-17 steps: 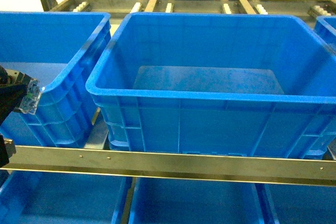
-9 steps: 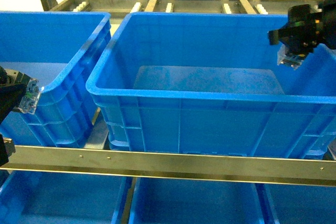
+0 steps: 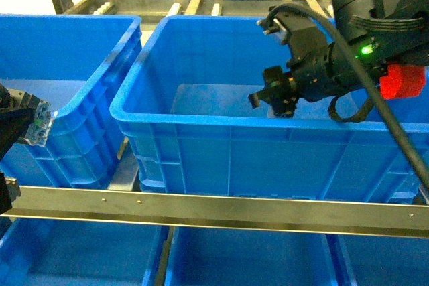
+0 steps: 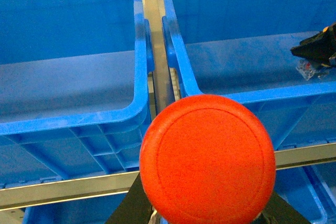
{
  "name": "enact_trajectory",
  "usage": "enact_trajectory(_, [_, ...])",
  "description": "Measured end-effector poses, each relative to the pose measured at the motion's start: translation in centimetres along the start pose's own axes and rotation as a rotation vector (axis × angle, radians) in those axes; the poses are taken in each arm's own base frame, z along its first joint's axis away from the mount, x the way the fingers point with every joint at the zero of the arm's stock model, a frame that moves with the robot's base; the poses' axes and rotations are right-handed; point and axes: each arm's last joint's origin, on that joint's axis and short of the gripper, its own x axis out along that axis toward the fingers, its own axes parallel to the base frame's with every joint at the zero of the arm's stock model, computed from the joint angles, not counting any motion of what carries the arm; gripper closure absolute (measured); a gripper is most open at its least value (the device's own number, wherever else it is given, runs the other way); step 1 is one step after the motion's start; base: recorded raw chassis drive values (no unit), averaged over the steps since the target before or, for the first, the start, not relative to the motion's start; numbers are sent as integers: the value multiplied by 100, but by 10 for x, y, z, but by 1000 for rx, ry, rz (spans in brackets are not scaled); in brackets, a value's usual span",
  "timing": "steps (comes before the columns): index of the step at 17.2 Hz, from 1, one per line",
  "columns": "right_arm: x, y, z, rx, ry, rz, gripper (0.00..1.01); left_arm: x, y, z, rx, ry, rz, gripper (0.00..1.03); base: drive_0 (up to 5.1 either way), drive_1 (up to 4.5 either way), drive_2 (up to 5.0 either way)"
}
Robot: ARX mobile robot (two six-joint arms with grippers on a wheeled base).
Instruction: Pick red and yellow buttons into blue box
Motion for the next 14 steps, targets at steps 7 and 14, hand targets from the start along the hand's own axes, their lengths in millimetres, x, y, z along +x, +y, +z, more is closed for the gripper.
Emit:
enact_trajectory(7, [-1,-3,1,36,-39,-46,12,0,0,0,0,0,0,80,0,0,0])
enact_trajectory(14, [-86,-39,16,65,-257,-244,3,0,0,0,0,0,0,80,0,0,0])
